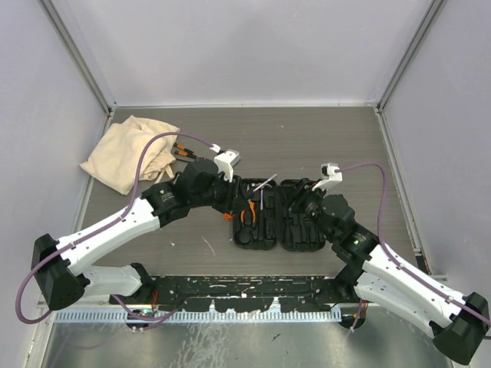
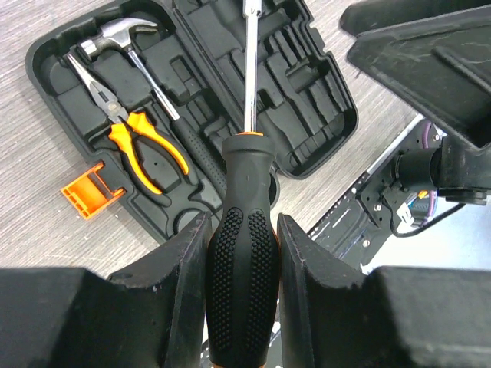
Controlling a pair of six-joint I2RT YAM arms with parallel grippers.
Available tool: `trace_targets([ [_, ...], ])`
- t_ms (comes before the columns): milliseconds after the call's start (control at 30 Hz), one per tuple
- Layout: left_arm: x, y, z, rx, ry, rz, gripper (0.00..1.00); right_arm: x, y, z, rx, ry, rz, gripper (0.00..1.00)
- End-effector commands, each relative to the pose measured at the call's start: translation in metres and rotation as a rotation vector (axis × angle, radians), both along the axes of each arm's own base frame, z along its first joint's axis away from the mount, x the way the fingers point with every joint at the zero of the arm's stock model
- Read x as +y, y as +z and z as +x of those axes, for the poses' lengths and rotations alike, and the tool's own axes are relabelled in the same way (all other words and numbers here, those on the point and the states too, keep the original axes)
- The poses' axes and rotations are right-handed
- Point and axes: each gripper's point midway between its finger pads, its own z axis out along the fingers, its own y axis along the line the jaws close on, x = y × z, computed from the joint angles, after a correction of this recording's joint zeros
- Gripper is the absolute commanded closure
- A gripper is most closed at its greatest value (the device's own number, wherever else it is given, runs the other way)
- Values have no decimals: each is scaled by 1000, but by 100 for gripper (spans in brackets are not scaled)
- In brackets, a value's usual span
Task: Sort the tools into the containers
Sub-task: Pick up the screwdriver from the center of the board.
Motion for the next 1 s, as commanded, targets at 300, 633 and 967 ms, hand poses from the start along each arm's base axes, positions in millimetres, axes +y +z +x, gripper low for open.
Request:
trace_targets([
  [300, -30, 34, 14, -96, 41, -166, 100, 28, 25, 10, 262, -51, 692, 48],
  [633, -47, 31, 0, -75, -34, -198, 100, 39, 0, 12, 343, -21, 821, 59],
  [967, -50, 18, -6, -54, -62, -177, 100, 36, 3, 11, 317, -17, 845, 89],
])
